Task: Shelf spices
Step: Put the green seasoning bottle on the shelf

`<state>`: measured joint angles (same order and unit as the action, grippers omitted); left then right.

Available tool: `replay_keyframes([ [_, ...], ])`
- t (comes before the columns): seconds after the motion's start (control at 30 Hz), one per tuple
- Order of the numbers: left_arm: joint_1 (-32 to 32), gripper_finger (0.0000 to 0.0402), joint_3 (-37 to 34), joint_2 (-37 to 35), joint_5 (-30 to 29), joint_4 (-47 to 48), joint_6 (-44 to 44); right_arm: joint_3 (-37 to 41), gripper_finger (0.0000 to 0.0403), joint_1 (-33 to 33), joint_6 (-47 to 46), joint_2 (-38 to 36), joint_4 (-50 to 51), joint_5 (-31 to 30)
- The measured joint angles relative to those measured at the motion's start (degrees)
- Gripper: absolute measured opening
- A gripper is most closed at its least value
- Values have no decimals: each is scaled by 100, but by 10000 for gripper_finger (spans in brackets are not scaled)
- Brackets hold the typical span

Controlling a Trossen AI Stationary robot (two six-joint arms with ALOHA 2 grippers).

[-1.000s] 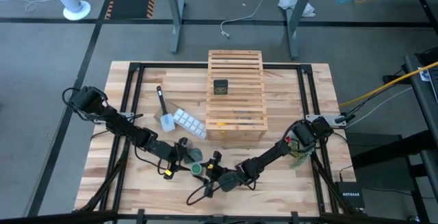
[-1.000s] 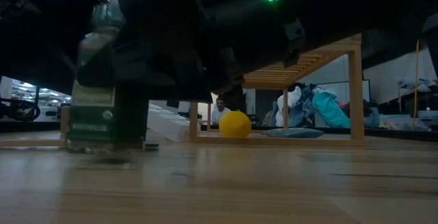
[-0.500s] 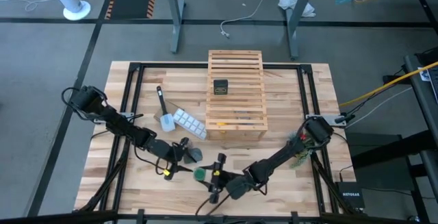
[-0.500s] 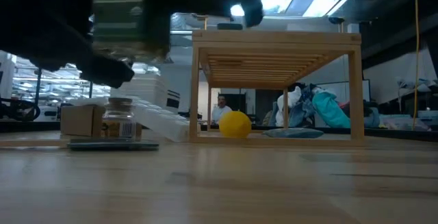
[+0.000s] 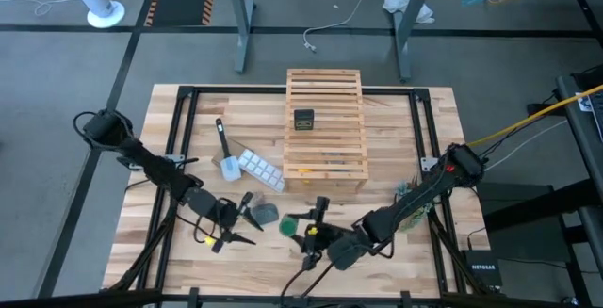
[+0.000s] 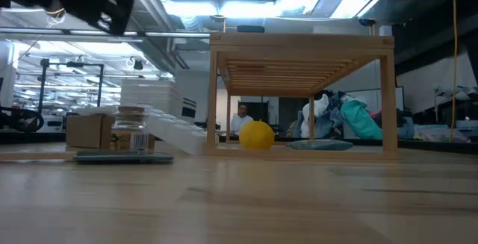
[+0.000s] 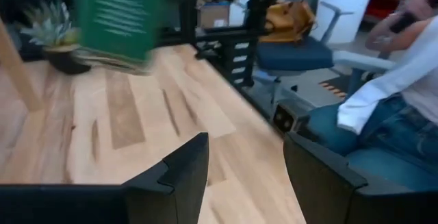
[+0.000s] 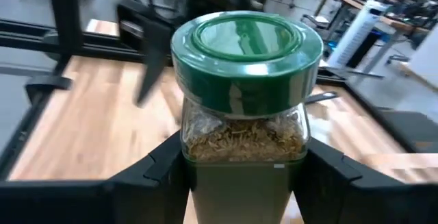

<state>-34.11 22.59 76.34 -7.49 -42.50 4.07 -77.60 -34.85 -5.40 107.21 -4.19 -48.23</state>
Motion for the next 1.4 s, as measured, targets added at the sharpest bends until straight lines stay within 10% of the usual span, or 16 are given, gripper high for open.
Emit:
replay_keyframes([
  [0.37, -203, 182, 0, -69, -2, 77, -154, 0, 201, 447, 644, -1045, 1046, -32],
  [0.93, -218, 182, 0, -69, -17, 265, -55, 0, 201, 2591, 1181, -1525, 1895, 2948],
  [1.4, -470, 182, 0, -67, -17, 241, 45, 294, 201, 3083, 1206, -1550, 2207, 3101],
])
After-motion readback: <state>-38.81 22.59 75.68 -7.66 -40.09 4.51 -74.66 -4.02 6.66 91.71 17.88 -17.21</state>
